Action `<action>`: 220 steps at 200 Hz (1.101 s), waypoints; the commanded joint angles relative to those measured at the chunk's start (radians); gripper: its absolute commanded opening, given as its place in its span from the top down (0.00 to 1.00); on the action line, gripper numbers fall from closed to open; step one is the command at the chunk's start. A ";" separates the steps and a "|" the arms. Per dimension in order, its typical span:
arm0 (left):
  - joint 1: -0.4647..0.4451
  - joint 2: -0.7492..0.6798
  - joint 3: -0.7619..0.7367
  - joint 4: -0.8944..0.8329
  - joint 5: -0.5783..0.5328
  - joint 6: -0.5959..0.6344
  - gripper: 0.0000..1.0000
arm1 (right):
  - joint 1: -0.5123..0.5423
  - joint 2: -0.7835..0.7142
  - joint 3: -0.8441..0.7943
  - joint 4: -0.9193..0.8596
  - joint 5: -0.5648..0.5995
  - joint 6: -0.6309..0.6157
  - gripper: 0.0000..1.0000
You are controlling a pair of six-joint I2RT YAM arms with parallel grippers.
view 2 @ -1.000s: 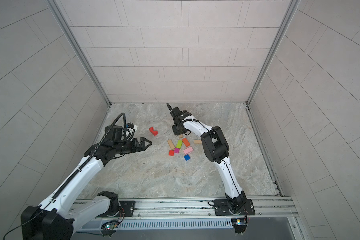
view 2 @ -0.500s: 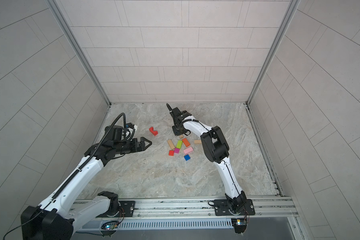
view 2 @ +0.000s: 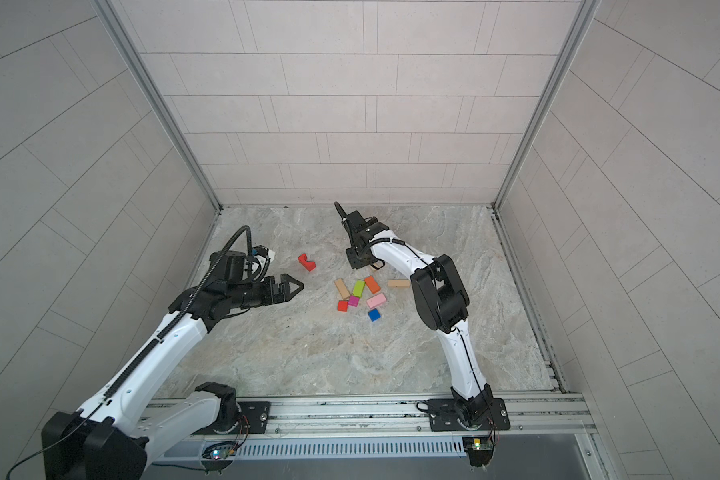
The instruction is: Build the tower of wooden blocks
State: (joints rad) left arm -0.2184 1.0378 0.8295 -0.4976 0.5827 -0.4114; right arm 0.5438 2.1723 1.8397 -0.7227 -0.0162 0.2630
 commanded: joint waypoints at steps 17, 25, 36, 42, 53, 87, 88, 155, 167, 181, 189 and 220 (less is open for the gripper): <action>0.001 -0.013 -0.014 0.014 0.005 0.001 0.00 | -0.025 0.007 0.023 -0.030 0.038 -0.055 0.36; 0.001 -0.013 -0.014 0.013 0.003 0.000 0.00 | -0.036 0.021 0.035 -0.041 0.025 -0.057 0.35; 0.001 -0.012 -0.014 0.014 0.003 0.001 0.00 | -0.046 0.040 0.045 -0.044 0.010 -0.061 0.34; 0.000 -0.012 -0.014 0.013 0.003 0.001 0.00 | -0.051 0.048 0.048 -0.043 0.006 -0.066 0.34; 0.000 -0.011 -0.013 0.013 0.003 0.001 0.00 | -0.054 0.064 0.053 -0.041 0.001 -0.080 0.34; 0.000 -0.011 -0.014 0.013 0.002 0.001 0.00 | -0.063 0.121 0.091 -0.047 0.003 -0.106 0.37; 0.000 -0.011 -0.014 0.014 0.001 0.001 0.00 | -0.063 0.122 0.092 -0.046 0.004 -0.107 0.37; 0.000 -0.009 -0.013 0.012 0.000 0.003 0.00 | -0.071 0.173 0.106 -0.039 -0.021 -0.089 0.62; -0.001 -0.010 -0.013 0.012 -0.001 0.003 0.00 | -0.072 0.167 0.103 -0.039 -0.014 -0.077 0.65; 0.001 -0.007 -0.013 0.011 0.000 0.003 0.00 | -0.072 0.151 0.095 -0.041 0.001 -0.053 0.70; 0.001 -0.007 -0.013 0.012 0.001 0.003 0.00 | -0.073 0.136 0.089 -0.042 0.010 -0.037 0.74; 0.000 -0.010 -0.013 0.013 0.000 0.003 0.00 | -0.077 0.050 0.043 -0.040 0.004 0.067 0.95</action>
State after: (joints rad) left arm -0.2184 1.0378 0.8288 -0.4973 0.5823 -0.4114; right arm 0.4744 2.3165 1.9186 -0.7422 -0.0227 0.2474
